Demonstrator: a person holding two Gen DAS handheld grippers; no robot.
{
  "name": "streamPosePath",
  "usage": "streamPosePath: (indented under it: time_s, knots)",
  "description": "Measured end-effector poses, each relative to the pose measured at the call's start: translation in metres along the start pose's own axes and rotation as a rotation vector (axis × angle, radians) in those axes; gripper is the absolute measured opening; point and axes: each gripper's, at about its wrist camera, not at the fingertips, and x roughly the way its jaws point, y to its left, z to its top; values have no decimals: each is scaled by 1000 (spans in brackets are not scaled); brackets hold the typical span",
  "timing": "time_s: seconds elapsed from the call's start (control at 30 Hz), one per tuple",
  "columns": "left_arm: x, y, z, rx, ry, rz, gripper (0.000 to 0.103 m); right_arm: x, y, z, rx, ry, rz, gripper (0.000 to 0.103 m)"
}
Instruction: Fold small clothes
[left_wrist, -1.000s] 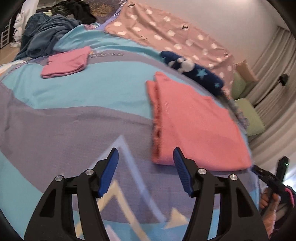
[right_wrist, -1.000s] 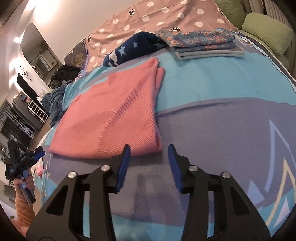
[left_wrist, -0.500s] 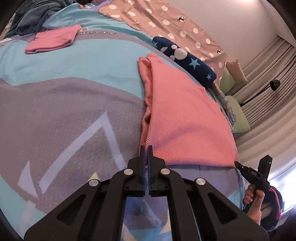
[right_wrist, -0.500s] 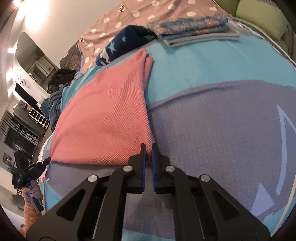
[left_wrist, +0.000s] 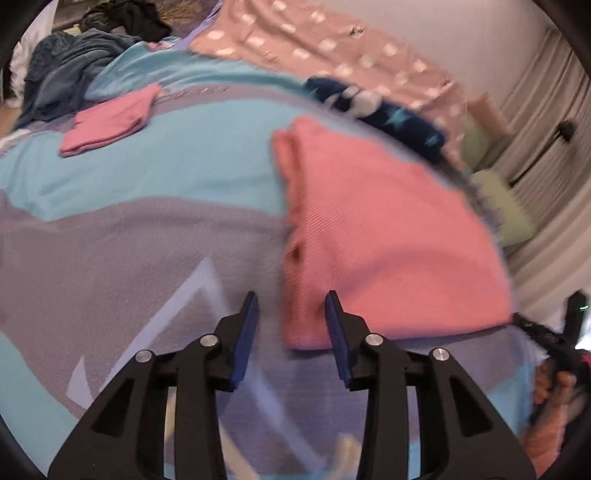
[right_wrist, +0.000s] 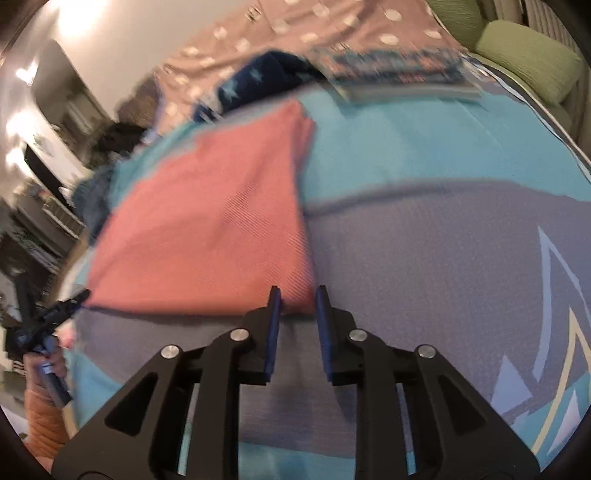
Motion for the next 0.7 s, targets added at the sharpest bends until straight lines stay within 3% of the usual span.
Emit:
streamPosePath:
  time_s: [0.13,0.23,0.33,0.43,0.53,0.67,0.7]
  knots:
    - [-11,-8,-2,43,-16,43,40,-16,-8,-5,52,-22,13,27]
    - [-24,-8,-5,29,-5,12,40,-32,-11,-12,76,-32,64,30]
    - [-42,-6,-12,-17,2,-80,45,-39,-12,-20,108,-23,138,37]
    - [-40,-3,-25,-129,75,-256,48,-23,-11,-20,156,25,219,44]
    - [-18,-4,-31,-171,100,-262,49,2,-16,-11,254,26,261,59]
    - [8,22,-18,-392,-7,-369,45,20,-25,9,419,-21,281,56]
    - [12,25,-15,-431,-14,-373,28,24,-25,11,434,-19,258,35]
